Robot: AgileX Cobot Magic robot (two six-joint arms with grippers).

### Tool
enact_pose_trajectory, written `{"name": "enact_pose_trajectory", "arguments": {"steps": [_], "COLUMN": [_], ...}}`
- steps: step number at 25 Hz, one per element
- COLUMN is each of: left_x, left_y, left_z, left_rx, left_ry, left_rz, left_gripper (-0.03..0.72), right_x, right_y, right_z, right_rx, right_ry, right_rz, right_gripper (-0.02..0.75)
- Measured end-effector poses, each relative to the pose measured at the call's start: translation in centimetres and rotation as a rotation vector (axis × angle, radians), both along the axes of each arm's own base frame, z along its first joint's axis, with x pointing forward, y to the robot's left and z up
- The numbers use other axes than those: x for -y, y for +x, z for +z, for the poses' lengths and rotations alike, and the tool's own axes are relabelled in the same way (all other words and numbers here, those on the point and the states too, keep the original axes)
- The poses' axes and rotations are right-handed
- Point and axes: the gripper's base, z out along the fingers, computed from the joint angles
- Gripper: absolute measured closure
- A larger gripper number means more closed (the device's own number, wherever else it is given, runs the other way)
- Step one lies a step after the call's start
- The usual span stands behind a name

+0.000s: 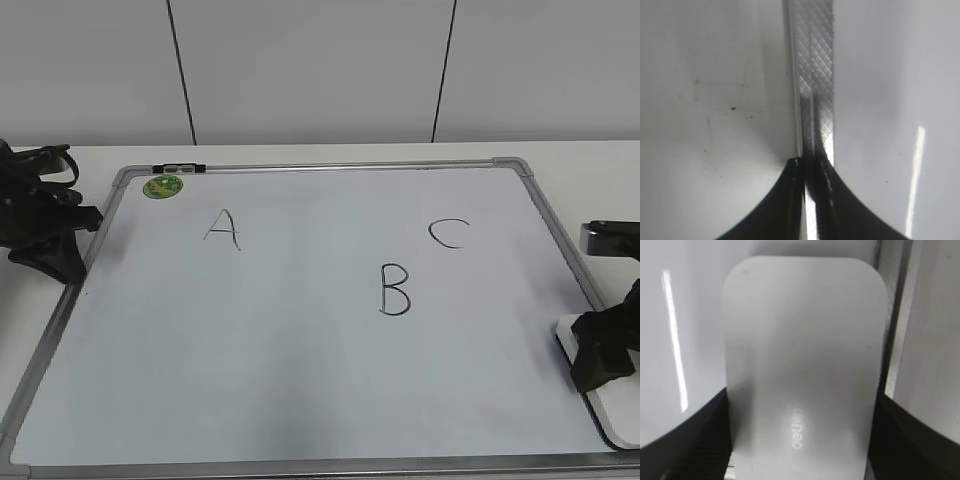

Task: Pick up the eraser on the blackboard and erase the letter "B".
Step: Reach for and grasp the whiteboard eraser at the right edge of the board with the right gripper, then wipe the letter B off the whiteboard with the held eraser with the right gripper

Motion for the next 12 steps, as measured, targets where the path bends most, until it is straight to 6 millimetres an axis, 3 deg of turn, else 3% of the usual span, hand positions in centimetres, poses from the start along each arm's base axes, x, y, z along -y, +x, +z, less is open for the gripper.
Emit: {"name": "enact_pose_trajectory", "arguments": {"steps": [5,12], "left_x": [0.0,0.0], "left_y": [0.0,0.0], "left_z": [0.0,0.0], "left_rx": [0.0,0.0], "left_ry": [0.0,0.0], "left_rz": [0.0,0.0], "left_gripper": [0.657,0.657], "right_x": [-0.1,-0.5], "right_y": [0.7,2.5], "right_z": [1.4,4.8], "right_rx": [-0.029,-0.05], "right_ry": [0.013,0.063], "right_rz": [0.013,0.023], "right_gripper": [0.198,0.2]}}
